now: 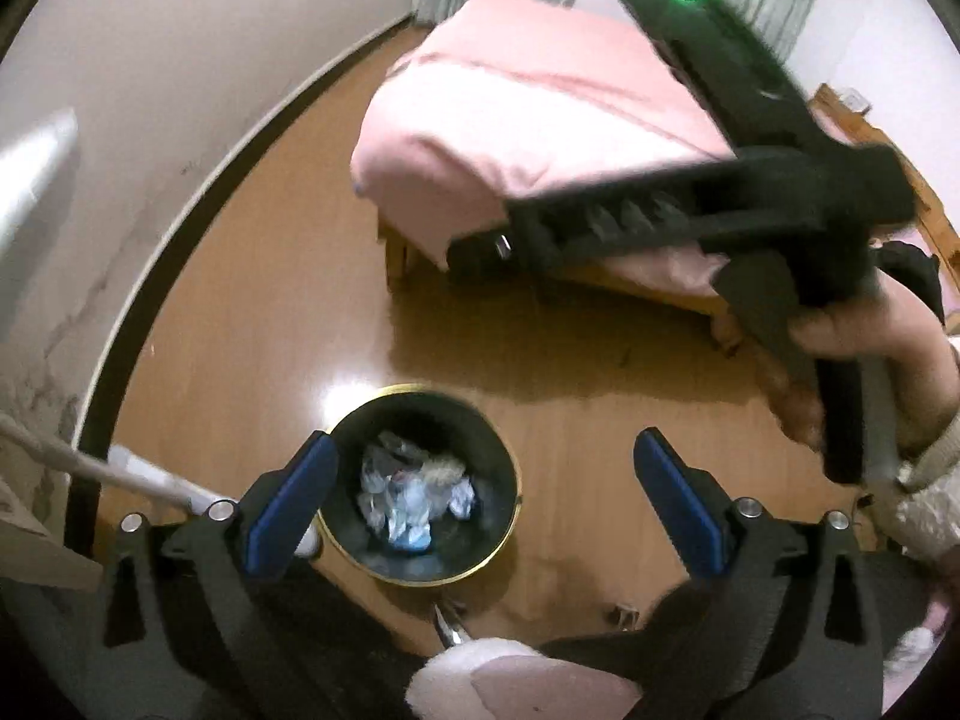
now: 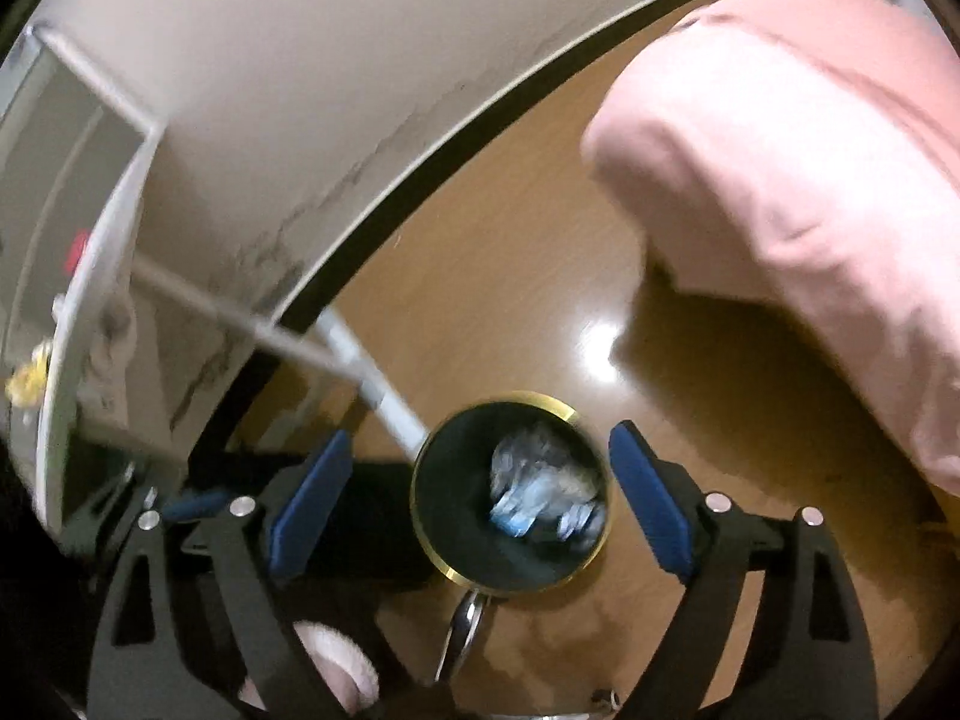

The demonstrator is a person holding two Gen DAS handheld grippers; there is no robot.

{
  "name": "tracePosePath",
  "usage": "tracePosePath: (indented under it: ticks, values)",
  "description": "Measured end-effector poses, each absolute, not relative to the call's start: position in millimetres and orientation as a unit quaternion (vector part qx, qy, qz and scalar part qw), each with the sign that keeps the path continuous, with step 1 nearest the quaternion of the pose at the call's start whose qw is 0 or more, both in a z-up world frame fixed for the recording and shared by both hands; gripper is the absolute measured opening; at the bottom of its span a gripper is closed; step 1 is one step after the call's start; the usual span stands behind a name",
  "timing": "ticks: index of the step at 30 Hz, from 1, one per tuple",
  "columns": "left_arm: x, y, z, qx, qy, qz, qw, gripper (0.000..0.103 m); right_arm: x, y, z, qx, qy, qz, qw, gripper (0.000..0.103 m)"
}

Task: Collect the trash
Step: 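Swing both open tools back over the desk, then reach both open tools toward the yellow snack bag and tape roll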

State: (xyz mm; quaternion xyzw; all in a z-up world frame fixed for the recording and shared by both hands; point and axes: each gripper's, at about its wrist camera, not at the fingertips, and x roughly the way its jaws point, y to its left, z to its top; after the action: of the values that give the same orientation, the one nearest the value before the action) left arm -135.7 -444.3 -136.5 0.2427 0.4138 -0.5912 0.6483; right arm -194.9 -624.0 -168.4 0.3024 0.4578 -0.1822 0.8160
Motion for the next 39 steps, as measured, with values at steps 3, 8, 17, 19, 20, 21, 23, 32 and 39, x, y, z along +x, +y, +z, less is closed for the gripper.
tracePosePath:
  ticks: [3, 8, 17, 19, 20, 21, 23, 32, 39]
  values:
    - [-146.9, -427.0, -98.5, 0.237, 0.372, -0.607, 0.661, 0.096, -206.3, -623.0, -133.7, 0.266, 0.42, -0.222, 0.839, 0.092]
    - [-124.2, -364.1, -19.0, 0.206, 0.322, -0.56, 0.735, 0.096, -202.1, -599.1, -82.7, 0.182, 0.381, -0.24, 0.874, 0.094]
    - [14.3, -149.8, 21.9, 0.119, 0.344, -0.238, 0.901, 0.096, -105.8, -477.9, -21.1, 0.083, 0.306, -0.078, 0.945, 0.095]
    - [40.3, -109.6, 24.9, 0.094, 0.352, -0.178, 0.914, 0.096, -77.7, -445.3, -16.3, 0.062, 0.306, -0.036, 0.949, 0.095]
    - [54.4, -90.9, 28.5, 0.074, 0.35, -0.161, 0.92, 0.096, -59.5, -424.8, -14.0, 0.051, 0.309, -0.011, 0.95, 0.095]
    - [66.2, -79.7, 30.2, 0.061, 0.354, -0.149, 0.921, 0.096, -50.5, -412.8, -12.3, 0.048, 0.308, 0.004, 0.95, 0.095]
    - [101.3, -63.7, 29.0, 0.038, 0.381, -0.133, 0.914, 0.096, -32.4, -387.7, -9.2, 0.039, 0.307, 0.033, 0.95, 0.095]
    - [161.1, -48.0, -6.9, 0.022, 0.417, -0.132, 0.899, 0.096, 64.1, -289.0, 11.0, -0.026, 0.318, 0.117, 0.94, 0.095]
    - [161.9, -37.8, -23.6, 0.07, 0.425, -0.099, 0.897, 0.094, 138.9, -213.7, -19.3, -0.103, 0.378, 0.192, 0.9, 0.095]
